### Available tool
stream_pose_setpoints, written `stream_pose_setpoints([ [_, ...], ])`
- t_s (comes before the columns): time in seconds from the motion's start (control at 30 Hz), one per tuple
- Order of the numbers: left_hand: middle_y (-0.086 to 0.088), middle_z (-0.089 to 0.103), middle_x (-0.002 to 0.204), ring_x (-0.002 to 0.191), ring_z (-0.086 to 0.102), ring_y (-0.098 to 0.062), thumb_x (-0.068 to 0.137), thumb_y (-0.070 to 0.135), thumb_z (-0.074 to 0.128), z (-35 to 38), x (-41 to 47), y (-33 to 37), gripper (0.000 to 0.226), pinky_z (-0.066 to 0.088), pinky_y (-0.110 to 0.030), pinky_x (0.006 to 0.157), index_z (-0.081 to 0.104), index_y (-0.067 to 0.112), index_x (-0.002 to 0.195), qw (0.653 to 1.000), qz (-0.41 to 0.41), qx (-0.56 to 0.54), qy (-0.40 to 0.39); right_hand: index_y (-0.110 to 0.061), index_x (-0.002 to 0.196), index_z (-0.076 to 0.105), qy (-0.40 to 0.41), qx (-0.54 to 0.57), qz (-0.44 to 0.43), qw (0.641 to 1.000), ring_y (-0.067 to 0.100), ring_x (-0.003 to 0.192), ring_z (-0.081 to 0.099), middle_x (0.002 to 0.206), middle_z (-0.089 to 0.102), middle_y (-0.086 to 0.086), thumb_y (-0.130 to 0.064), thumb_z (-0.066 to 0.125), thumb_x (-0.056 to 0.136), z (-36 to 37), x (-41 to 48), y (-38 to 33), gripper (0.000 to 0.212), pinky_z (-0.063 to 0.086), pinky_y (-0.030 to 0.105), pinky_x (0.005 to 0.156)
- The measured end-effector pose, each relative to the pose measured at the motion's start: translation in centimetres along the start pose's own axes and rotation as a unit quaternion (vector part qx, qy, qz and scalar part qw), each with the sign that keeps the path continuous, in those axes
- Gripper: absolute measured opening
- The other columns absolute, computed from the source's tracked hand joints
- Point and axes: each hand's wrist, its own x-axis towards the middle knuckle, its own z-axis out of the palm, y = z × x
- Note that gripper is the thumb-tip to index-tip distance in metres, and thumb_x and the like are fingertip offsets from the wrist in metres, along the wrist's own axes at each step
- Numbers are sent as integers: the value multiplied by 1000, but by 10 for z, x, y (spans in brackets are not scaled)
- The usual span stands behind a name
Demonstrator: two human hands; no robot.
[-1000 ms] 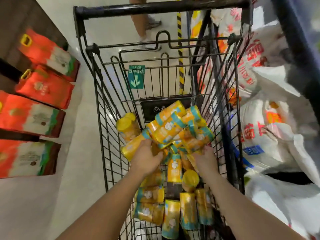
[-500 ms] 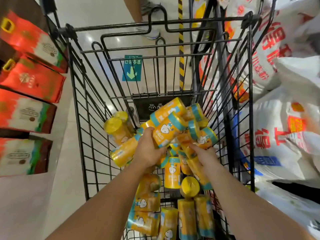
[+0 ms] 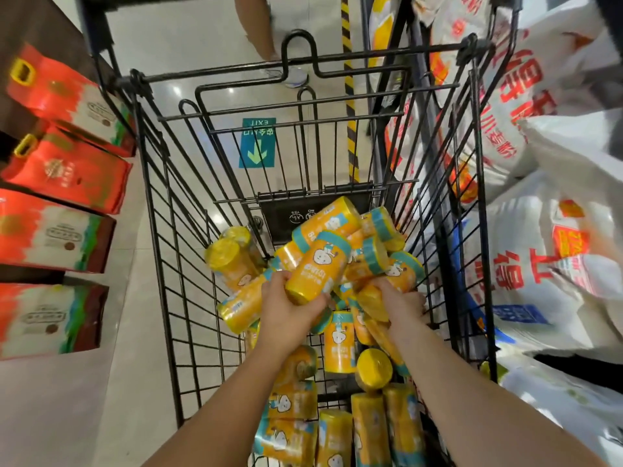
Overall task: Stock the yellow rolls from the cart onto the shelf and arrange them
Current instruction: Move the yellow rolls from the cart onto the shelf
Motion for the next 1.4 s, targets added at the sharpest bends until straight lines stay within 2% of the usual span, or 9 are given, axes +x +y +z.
stream_pose_setpoints([
  [0.23,-2,42,117,110,45,-17,54,51,77,-35,-33,-2,74,44,-33,93,51,29,119,999,37,17,26,-15,139,40,15,54,9,998,35,117,53,135,50,7,-37,84,68,-15,-33,11,86,52,59,93],
  [0.5,3,62,116,106,61,-16,49,38,84,-75,-86,-9,73,57,-43,87,53,38,116,995,30,-92,19,-8,148,28,50,20,-59,997,36,127,48,144,45,16,-32,81,79,-48,-91,47,90,44,45,101],
  [0.67,3,62,114,101,61,-13,56,23,91,-101,-120,-4,75,54,-28,75,53,31,122,982,62,-178,-3,-8,136,41,61,11,-135,989,27,100,55,122,55,12,-31,86,73,-70,-142,68,81,48,39,82],
  [0.8,-4,63,119,104,66,-22,47,21,93,-125,-151,0,88,58,-36,75,55,29,126,960,71,-269,-40,-24,121,55,69,13,-246,967,20,93,65,107,66,11,-35,90,60,-84,-188,89,71,57,40,79],
  [0.87,-8,64,118,95,69,-20,59,8,89,-136,-168,5,77,57,-29,63,55,25,126,943,71,-318,-63,-34,103,63,71,23,-322,944,3,77,67,82,68,5,-7,89,65,-96,-211,102,53,55,26,63],
  [0.93,-7,67,111,81,72,-15,74,0,78,-149,-189,14,59,55,-24,55,56,22,124,930,80,-350,-77,-19,105,63,54,49,-340,938,1,73,68,80,67,-1,5,81,73,-109,-242,108,44,51,18,59],
  [1.23,-4,74,88,69,73,-17,90,10,64,-179,-265,47,23,58,-32,58,60,20,110,901,130,-374,-175,-19,116,46,89,178,-397,896,2,80,59,98,60,-1,-11,88,65,-160,-362,129,66,45,6,63],
  [1.33,-5,72,87,68,72,-18,93,18,62,-182,-291,56,11,56,-33,62,60,18,103,904,150,-344,-206,-23,120,50,92,231,-410,878,17,89,66,106,65,5,-30,88,52,-176,-394,136,78,56,31,80],
  [1.4,-10,71,88,72,71,-23,95,21,58,-183,-311,63,15,56,-36,65,59,13,107,900,157,-333,-233,-21,124,51,77,288,-402,866,22,89,68,106,66,7,-16,88,65,-187,-415,140,70,57,42,81],
])
